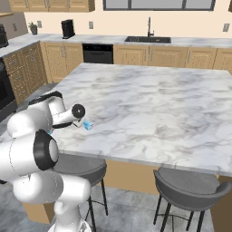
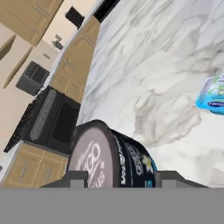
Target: Stack the yogurt containers by placing the smaller containers on top of the larger containers.
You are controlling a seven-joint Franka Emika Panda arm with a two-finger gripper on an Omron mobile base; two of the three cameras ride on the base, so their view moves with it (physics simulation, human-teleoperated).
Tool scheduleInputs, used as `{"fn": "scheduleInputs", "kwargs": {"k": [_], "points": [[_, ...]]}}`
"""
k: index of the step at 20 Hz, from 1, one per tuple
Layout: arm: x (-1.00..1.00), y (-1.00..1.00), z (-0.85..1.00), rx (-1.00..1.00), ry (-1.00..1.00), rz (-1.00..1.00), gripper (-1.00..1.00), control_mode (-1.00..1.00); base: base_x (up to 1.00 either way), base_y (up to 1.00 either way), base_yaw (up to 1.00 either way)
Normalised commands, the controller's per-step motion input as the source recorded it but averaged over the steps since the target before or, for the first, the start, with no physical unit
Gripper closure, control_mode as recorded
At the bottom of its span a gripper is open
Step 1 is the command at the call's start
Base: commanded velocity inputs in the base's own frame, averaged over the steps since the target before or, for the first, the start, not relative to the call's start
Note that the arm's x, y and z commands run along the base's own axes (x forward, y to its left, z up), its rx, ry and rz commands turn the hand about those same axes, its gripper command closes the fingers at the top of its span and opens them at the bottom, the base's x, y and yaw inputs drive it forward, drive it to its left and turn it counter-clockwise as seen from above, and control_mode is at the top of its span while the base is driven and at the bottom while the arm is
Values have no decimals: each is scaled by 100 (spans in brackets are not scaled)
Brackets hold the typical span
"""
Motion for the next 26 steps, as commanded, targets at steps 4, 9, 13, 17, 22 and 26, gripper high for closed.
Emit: {"fn": "scheduleInputs", "kwargs": {"k": [4, 9, 13, 17, 22, 26], "points": [[0, 0, 34, 5, 8, 0, 100, -100, 0, 0, 0], [0, 0, 19, 5, 16, 0, 100, -100, 0, 0, 0], [-1, 0, 6, 8, 18, 1, 100, -100, 0, 0, 0], [-15, 14, 16, 8, 7, 5, 100, -100, 0, 0, 0], [-12, 20, 2, 3, 3, 3, 100, -100, 0, 0, 0], [0, 27, 0, 0, 2, 3, 100, -100, 0, 0, 0]]}}
